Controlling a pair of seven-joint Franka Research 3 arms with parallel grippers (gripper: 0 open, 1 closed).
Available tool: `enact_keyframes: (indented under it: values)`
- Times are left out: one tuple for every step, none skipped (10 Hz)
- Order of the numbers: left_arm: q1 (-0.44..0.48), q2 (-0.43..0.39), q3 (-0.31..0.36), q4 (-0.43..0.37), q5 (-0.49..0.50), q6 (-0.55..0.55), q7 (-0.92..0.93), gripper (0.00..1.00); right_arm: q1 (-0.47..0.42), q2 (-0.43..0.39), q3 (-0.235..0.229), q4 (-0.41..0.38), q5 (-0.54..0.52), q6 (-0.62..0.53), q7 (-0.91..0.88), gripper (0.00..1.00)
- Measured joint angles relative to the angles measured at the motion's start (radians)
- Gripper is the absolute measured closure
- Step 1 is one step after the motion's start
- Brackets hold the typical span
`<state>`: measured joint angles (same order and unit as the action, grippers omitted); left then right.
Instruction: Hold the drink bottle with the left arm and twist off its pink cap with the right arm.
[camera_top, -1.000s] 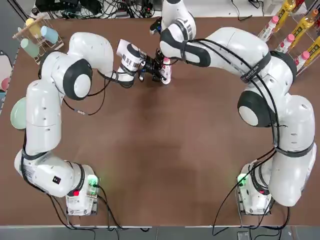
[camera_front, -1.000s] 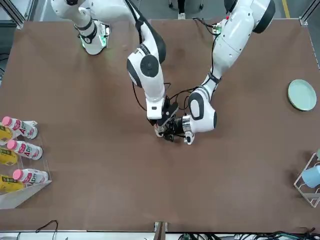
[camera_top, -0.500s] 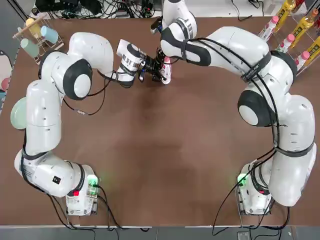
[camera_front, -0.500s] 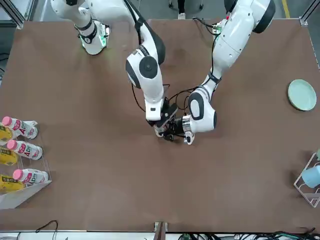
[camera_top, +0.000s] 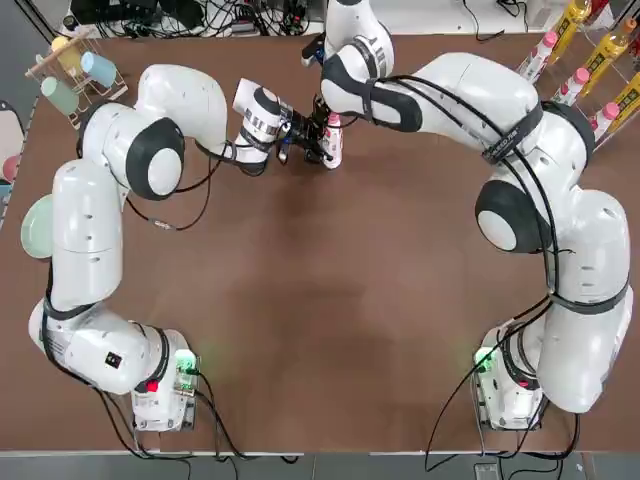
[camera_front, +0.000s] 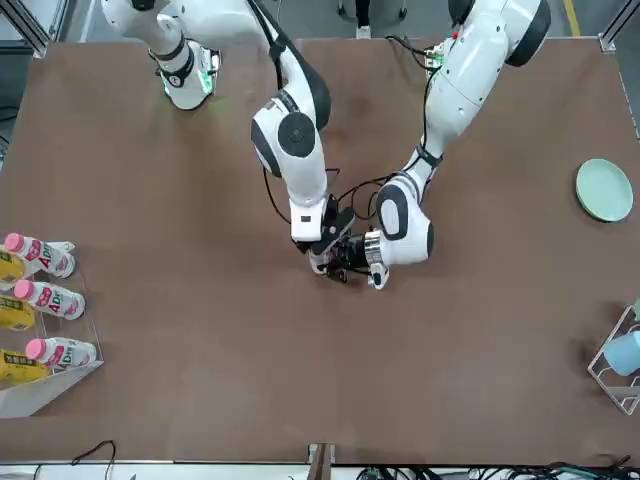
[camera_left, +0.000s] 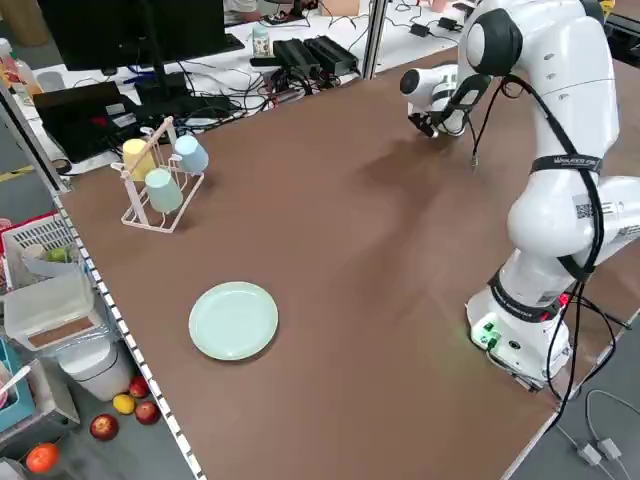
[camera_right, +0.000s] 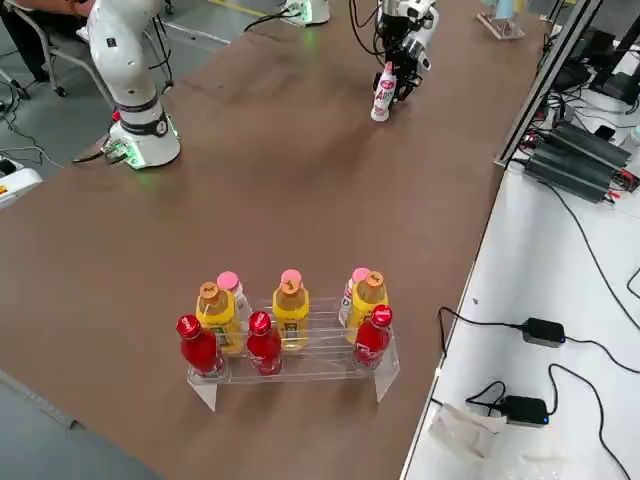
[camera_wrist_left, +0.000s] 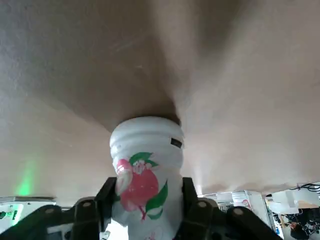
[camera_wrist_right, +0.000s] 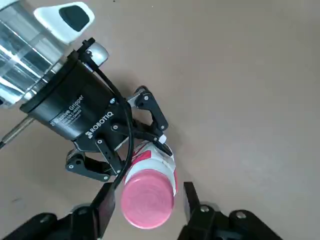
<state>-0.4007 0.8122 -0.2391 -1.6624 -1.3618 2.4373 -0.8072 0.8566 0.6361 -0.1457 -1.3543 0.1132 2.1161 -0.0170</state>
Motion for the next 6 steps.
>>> enact_keyframes:
  values:
    - [0.0,0.0,0.0,0.0,0.0,0.0,0.0,0.43,0.0,0.0,0.0,0.0,0.0,0.0,0.0,0.37]
    - [0.0,0.0,0.0,0.0,0.0,0.0,0.0,0.43,0.0,0.0,0.0,0.0,0.0,0.0,0.0,0.37]
    - [0.0,0.0,0.0,0.0,0.0,0.0,0.0,0.43,0.0,0.0,0.0,0.001,0.0,0.0,0.0,0.37]
    - [0.0,0.0,0.0,0.0,0.0,0.0,0.0,0.43,0.0,0.0,-0.001,0.001,0.0,0.0,0.0,0.39]
    - [0.0,0.0,0.0,0.0,0.0,0.0,0.0,0.43,0.0,0.0,-0.001,0.001,0.0,0.0,0.0,0.44]
    - [0.0,0.0,0.0,0.0,0.0,0.0,0.0,0.43,0.0,0.0,-0.001,0.001,0.0,0.0,0.0,0.47]
